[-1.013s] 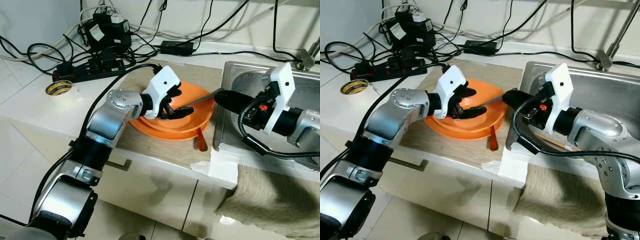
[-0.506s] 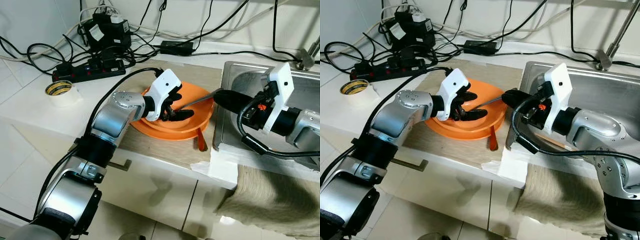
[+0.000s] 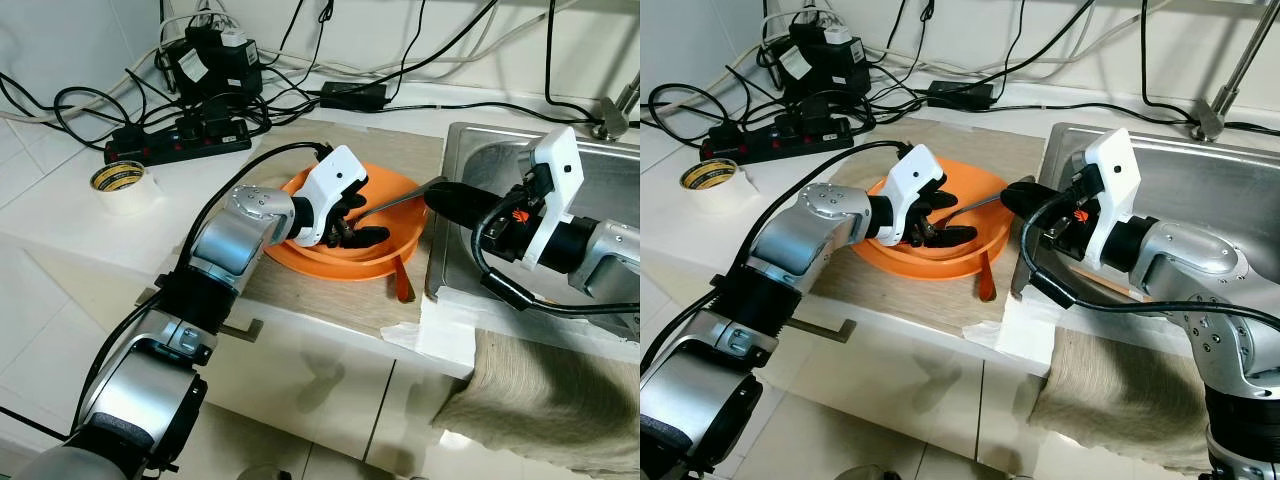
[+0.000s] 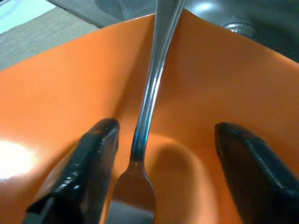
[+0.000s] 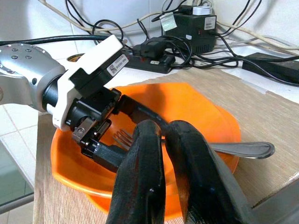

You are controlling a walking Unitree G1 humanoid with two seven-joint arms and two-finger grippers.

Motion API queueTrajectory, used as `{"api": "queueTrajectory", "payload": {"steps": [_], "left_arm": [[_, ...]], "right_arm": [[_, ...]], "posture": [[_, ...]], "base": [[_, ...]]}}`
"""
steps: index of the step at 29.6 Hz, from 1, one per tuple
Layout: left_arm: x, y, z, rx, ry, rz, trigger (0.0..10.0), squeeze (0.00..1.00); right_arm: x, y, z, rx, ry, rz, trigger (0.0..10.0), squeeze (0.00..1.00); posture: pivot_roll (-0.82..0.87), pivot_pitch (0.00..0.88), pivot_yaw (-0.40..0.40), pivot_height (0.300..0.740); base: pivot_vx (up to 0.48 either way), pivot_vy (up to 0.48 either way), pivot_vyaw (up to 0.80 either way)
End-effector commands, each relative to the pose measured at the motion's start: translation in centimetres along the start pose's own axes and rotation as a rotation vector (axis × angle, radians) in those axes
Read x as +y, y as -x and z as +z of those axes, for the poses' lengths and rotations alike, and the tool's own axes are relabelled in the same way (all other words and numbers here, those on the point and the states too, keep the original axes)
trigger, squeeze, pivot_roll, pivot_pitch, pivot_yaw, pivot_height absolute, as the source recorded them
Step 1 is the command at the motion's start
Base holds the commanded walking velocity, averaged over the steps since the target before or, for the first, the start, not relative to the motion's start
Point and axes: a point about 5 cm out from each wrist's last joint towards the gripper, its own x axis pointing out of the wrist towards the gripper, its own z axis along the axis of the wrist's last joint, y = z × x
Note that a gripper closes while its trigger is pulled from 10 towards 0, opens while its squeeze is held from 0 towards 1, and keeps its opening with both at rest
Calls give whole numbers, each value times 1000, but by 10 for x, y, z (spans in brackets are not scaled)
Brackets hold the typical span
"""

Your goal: Kitchen organization

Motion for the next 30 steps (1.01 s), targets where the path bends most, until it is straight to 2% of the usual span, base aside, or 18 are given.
{"api": "queueTrajectory", "payload": {"steps": [1, 7, 10, 26, 30], "left_arm": [[1, 1, 2, 17, -23, -10, 0, 0], [-1, 1, -1, 32, -24, -28, 0, 0], [-5, 4, -6, 69, -87, -72, 0, 0], [7, 4, 2, -6, -48, 26, 0, 0], [10, 4, 8, -55, -49, 58, 0, 0]], "right_arm": [[6, -1, 4, -9, 19, 19, 10000, 0], [6, -2, 4, -10, 18, 18, 10000, 0], [5, -3, 3, -8, 16, 18, 10000, 0], [5, -4, 2, -8, 11, 10, 10000, 0], [4, -4, 2, -6, 11, 5, 10000, 0]], "posture": [[-82, 0, 76, 740], [-79, 0, 74, 740], [-77, 0, 72, 740], [-75, 0, 71, 740], [-75, 0, 71, 740]], "base": [[0, 0, 0], [0, 0, 0], [0, 0, 0], [0, 0, 0], [0, 0, 0]]}}
